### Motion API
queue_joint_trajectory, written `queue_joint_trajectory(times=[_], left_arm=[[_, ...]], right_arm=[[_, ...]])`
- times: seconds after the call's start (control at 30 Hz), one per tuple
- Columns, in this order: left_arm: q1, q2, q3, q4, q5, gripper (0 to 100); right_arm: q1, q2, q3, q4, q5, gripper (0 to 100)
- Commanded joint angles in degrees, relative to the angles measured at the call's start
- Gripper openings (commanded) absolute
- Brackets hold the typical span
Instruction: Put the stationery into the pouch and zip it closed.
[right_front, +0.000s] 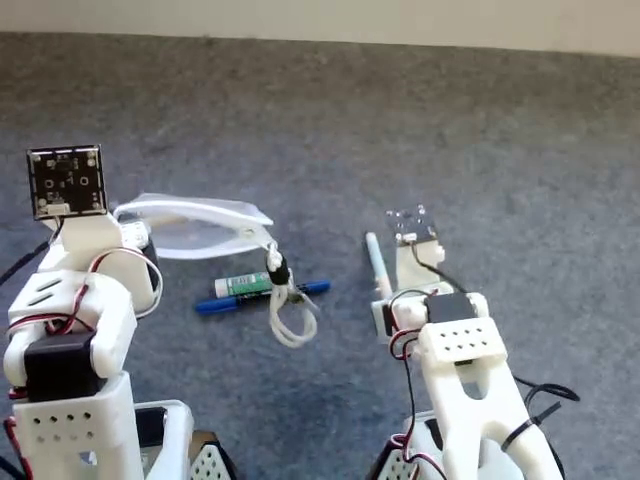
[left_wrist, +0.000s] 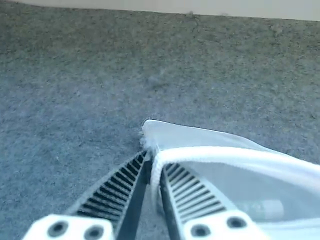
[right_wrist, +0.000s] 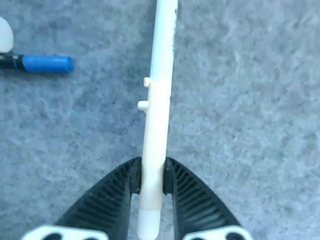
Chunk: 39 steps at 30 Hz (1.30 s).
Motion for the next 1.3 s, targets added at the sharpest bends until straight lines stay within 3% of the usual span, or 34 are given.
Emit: queue_joint_trajectory(times=[0.0, 0.2, 0.53, 0.63, 1.27], left_arm=[[0.66, 0.40, 0.40, -0.35, -0.44, 1], [0.57, 0.31, 0.75, -0.26, -0.53, 1], [-3.82, -0.04, 0.84, -0.18, -0.53, 1], [-4.00, -0.04, 0.84, -0.18, -0.53, 1], [-8.22, -0.04, 1.98, -0.62, -0.62, 1]], right_arm=[[0.66, -1.27, -0.31, 0.31, 0.35, 1.3], [0.57, -1.19, -0.57, 1.71, 0.26, 12.4], [0.31, -1.19, -8.31, 8.57, 0.09, 12.4], [0.31, 0.92, -12.88, 9.54, -4.13, 12.4], [0.22, 45.85, -49.98, 12.09, -6.24, 12.3]])
